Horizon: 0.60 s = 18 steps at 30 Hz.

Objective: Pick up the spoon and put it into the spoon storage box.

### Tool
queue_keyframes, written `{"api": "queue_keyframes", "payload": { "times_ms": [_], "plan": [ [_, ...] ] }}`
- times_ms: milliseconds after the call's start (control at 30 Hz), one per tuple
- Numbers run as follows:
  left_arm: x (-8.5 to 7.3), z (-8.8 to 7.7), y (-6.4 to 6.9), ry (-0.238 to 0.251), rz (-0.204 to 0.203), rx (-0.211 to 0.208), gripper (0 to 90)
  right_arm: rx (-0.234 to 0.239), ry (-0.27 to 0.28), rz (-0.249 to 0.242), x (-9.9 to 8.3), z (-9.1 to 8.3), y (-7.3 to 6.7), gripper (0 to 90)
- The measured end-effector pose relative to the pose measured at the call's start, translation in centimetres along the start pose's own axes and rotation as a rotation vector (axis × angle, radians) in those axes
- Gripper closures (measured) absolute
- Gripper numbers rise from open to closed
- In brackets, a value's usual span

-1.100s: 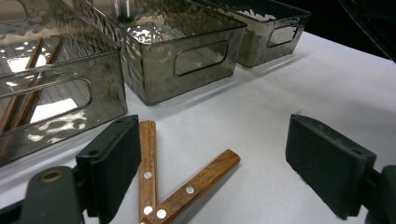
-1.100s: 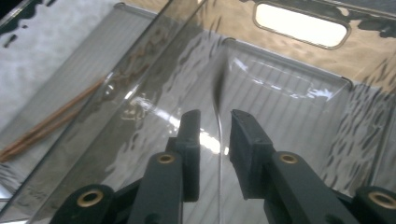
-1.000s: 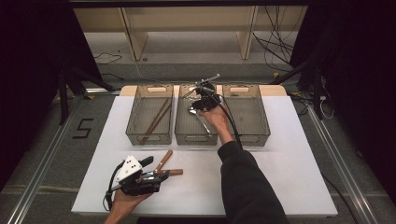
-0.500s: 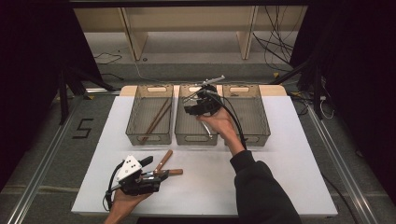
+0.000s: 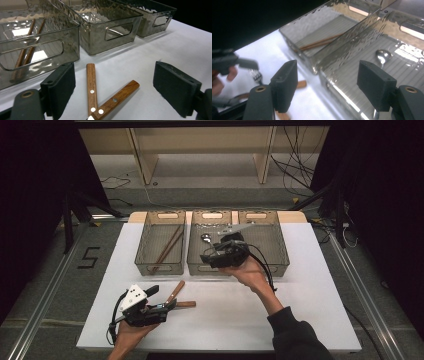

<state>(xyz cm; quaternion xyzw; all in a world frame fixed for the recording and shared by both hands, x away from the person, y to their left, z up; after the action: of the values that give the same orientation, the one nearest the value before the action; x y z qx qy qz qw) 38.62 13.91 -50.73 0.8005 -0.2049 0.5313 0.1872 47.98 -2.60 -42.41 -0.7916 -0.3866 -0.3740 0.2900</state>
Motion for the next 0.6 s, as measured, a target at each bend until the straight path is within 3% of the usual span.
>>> {"api": "queue_keyframes", "payload": {
  "times_ms": [333, 600],
  "plan": [
    [0.8, -0.4, -1.6, -0.002, -0.019, 0.018, 17.9, 0.033, 0.002, -0.013, -4.1, -1.8, -1.5, 31.8],
    [1.1, -0.5, -2.2, -0.082, 0.007, -0.021, 17.9, 0.061, 0.017, -0.03, -6.1, -2.8, -2.9, 30.5]
  ]
}}
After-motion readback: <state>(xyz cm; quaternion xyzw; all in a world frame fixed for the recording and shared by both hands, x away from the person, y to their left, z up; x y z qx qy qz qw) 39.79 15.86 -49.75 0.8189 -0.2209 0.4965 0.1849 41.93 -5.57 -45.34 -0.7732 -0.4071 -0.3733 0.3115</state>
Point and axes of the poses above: each handheld gripper's, and its own axes: z roughly forward along the jaws, x roughly out of its top, y roughly to its right, the point moved 10 cm from there along z, roughly forward along the jaws, and after that the axes turned 5 degrees about x, right-handed, at the moved point
